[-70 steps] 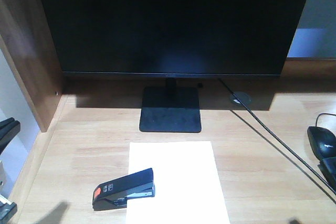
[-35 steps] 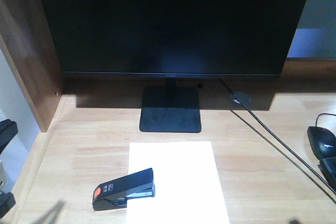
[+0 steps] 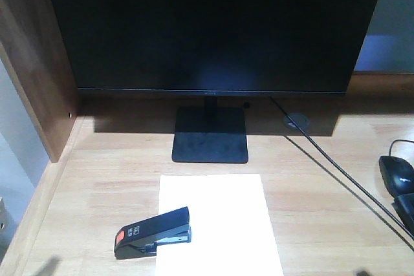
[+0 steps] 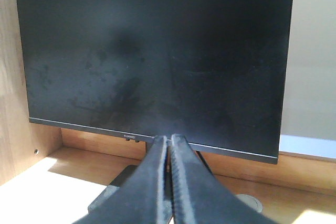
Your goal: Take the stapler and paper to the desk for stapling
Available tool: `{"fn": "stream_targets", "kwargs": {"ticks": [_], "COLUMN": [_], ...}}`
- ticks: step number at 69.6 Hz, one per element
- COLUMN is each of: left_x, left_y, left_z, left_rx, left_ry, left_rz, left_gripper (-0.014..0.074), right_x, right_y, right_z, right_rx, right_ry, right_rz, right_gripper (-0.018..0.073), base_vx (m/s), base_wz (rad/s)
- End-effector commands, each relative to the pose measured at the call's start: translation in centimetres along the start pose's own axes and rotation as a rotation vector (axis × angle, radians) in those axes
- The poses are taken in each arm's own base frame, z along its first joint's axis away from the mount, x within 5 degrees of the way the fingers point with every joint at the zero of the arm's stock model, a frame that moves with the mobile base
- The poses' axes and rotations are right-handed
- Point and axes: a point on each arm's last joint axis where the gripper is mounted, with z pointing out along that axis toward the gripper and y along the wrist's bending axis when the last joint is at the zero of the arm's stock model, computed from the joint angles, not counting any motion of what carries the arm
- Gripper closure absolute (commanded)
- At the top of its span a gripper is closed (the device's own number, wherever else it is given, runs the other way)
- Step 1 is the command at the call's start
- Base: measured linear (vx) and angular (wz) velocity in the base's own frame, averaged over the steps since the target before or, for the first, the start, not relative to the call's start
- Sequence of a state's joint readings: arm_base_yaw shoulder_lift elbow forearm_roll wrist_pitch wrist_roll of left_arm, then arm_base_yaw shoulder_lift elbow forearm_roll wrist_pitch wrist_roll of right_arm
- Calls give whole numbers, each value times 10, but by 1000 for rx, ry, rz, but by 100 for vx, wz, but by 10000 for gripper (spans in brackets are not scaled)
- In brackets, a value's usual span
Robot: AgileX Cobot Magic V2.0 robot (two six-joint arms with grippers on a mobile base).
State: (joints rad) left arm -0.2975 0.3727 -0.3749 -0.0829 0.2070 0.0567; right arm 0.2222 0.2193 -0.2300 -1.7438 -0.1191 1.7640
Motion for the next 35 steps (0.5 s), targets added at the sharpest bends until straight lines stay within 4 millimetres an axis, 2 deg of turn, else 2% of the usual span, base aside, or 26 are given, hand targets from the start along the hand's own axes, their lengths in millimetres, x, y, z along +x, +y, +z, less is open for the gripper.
{"fn": "stream_targets", "kwargs": {"ticks": [1, 12, 22, 35], "left_x": [-10, 8, 37, 73], "left_y": [3, 8, 11, 14], "left_z": [-12, -27, -35, -32], "left_rx": [-46, -136, -197, -247], "left_ry": [-65, -129, -181, -180], "left_rz": [-27, -30, -29, -38], "left_gripper": [603, 603, 603, 603], "right_x": [-9, -9, -9, -9], "right_y": [-2, -2, -2, -2], "right_z": [0, 0, 0, 0], "right_rx": [27, 27, 28, 28], "right_ry": [-24, -24, -22, -22], "right_rz": [-8, -8, -26, -26], "right_gripper": [566, 566, 566, 566], "base_vx": [0, 0, 0, 0], "base_wz": [0, 0, 0, 0]}}
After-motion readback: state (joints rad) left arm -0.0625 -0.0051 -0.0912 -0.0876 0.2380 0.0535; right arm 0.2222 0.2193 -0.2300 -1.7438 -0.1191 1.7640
